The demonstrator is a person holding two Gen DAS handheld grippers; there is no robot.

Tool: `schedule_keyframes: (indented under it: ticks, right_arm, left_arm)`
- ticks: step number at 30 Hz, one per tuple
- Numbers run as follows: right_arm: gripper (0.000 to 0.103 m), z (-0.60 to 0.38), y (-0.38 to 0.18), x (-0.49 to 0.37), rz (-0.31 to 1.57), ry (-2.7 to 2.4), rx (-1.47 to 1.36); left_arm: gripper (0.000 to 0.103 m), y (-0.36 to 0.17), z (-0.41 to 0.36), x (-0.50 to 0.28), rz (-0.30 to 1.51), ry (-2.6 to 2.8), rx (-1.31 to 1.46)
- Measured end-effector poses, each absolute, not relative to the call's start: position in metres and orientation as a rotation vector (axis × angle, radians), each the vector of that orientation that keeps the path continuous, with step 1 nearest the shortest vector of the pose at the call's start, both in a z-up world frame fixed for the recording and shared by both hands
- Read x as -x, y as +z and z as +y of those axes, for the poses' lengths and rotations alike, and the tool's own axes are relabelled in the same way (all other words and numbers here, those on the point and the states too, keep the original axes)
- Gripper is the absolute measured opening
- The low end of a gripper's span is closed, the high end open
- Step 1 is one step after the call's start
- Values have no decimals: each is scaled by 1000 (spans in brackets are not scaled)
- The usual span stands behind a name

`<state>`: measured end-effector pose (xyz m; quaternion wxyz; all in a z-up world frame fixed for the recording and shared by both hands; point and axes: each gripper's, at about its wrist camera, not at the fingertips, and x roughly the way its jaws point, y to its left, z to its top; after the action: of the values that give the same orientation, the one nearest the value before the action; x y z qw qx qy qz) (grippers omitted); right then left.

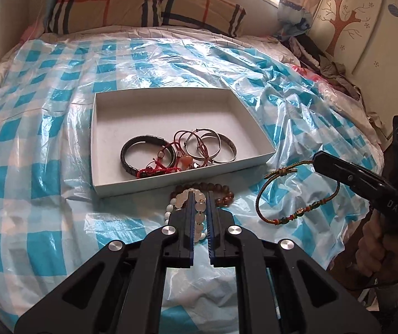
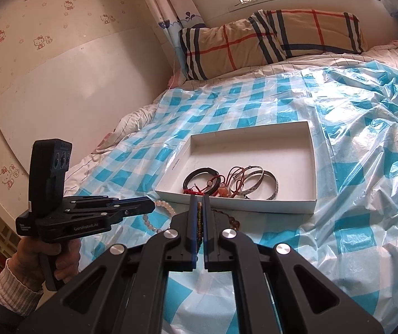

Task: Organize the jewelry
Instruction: 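Lower both bracelets into the white tray and open both tools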

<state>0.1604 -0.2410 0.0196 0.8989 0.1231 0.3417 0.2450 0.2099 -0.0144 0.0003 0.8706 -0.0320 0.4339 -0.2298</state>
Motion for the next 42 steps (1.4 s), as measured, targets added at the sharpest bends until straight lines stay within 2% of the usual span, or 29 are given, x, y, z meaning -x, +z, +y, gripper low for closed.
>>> schedule_keyframes:
  ticks: [15, 29, 36, 38, 39, 40, 42]
  right_arm:
    - [4, -238, 11, -220, 677, 470, -291]
    - [4, -226, -19, -268, 697, 459, -332]
    - [5, -233, -43, -283, 763, 403, -345]
    - [10, -238, -42, -279, 756, 391, -345]
    - [23, -240, -41, -276, 753, 384, -346]
    - [28, -242, -40, -273, 749, 381, -345]
    - [28, -245, -38, -268, 749, 385, -340]
  left_arm:
    - [7, 13, -36, -265, 849, -523, 110]
    - [7, -13, -45, -304, 858, -533, 139]
    - [7, -39, -43, -314, 896, -401, 15]
    - [9, -39, -37, -310, 892, -389, 12]
    - [9, -39, -34, -308, 891, -383, 10]
    - [10, -39, -31, -305, 890, -378, 9]
    - [13, -37, -27, -300, 889, -370, 10]
